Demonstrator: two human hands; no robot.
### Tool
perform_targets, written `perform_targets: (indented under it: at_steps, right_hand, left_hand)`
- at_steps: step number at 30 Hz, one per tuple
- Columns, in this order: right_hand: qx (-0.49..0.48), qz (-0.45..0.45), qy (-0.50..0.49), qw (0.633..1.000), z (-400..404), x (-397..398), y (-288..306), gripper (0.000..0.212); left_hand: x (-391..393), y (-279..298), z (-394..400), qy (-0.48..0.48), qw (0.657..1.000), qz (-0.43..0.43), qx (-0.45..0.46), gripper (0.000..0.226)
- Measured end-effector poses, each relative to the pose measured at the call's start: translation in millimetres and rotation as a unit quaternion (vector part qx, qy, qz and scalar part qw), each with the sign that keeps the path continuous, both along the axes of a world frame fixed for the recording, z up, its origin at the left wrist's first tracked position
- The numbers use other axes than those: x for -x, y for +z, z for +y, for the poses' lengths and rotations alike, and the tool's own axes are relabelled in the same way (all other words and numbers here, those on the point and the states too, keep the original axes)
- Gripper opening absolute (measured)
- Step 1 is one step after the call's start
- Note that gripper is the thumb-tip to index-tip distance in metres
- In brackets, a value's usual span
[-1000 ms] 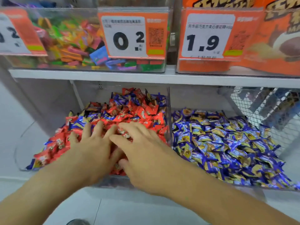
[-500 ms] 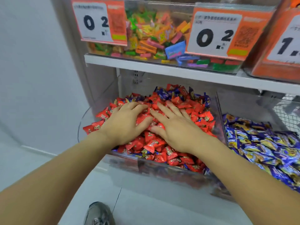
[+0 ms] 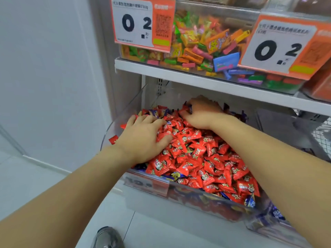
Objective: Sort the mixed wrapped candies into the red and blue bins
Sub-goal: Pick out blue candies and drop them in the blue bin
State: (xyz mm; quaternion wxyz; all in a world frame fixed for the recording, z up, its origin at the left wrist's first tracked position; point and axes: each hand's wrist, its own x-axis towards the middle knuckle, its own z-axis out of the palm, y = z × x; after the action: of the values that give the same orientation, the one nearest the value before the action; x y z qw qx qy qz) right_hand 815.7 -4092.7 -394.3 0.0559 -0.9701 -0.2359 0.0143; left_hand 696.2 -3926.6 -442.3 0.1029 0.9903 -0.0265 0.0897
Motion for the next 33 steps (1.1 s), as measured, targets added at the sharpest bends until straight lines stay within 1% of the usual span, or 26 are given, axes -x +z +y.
perform_targets:
  at_steps: [3,4,6,8,11,12,14,16,17,19,22,24,27,28,30,31,33]
  right_hand:
    - [0.008,0.078,-0.012,0.997,17,-4,5,0.054]
    - [-0.004,0.095,-0.012,0.995,20,-7,5,0.056]
    - [-0.049,0.144,-0.003,0.988,20,-13,2,0.052]
    - [-0.105,0.215,0.003,0.971,15,-18,-2,0.045]
    - [-0.187,0.321,0.024,0.928,12,-21,-5,0.053]
    - [-0.208,0.330,0.036,0.920,12,-21,-6,0.056]
    - [-0.241,0.306,0.072,0.918,10,-18,-5,0.060]
    - [-0.277,0.286,0.113,0.910,8,-10,-1,0.063]
    - [-0.280,0.277,0.134,0.910,7,-5,3,0.065]
    - [-0.237,0.240,0.172,0.926,3,4,12,0.067]
    - [-0.163,0.197,0.212,0.943,-11,23,25,0.068]
    - [-0.154,0.171,0.229,0.946,-24,36,28,0.062]
    - [-0.149,0.136,0.243,0.949,-44,56,23,0.052]
    - [-0.151,0.129,0.243,0.949,-49,61,21,0.050]
    - [-0.160,0.108,0.239,0.952,-59,72,15,0.044]
    - [-0.163,0.089,0.236,0.954,-63,76,12,0.040]
    - [-0.172,0.047,0.225,0.958,-72,83,4,0.037]
  left_hand:
    - [0,1,2,-0.003,1.000,0.006,0.022,0.070]
    - [-1,1,3,-0.004,0.999,0.007,0.037,0.069]
    - [0,3,5,-0.004,0.997,0.002,0.073,0.071]
    - [2,8,5,0.001,0.993,0.001,0.122,0.081]
    - [3,16,4,0.011,0.978,0.013,0.209,0.096]
    - [3,17,4,0.017,0.972,0.016,0.233,0.099]
    - [2,17,4,0.028,0.963,0.014,0.267,0.100]
    - [1,16,4,0.038,0.957,0.009,0.288,0.096]
    - [0,16,4,0.040,0.955,0.003,0.295,0.093]
    - [1,16,5,0.029,0.954,-0.011,0.298,0.089]
    - [5,22,4,-0.018,0.962,-0.038,0.271,0.080]
    - [9,27,4,-0.056,0.966,-0.033,0.250,0.070]
    - [16,33,0,-0.109,0.969,0.005,0.222,0.075]
    - [18,34,-2,-0.115,0.969,0.018,0.217,0.074]
    - [20,37,-7,-0.105,0.967,0.034,0.231,0.061]
    - [20,38,-9,-0.096,0.968,0.023,0.232,0.054]
    - [19,40,-11,-0.083,0.976,-0.019,0.199,0.044]
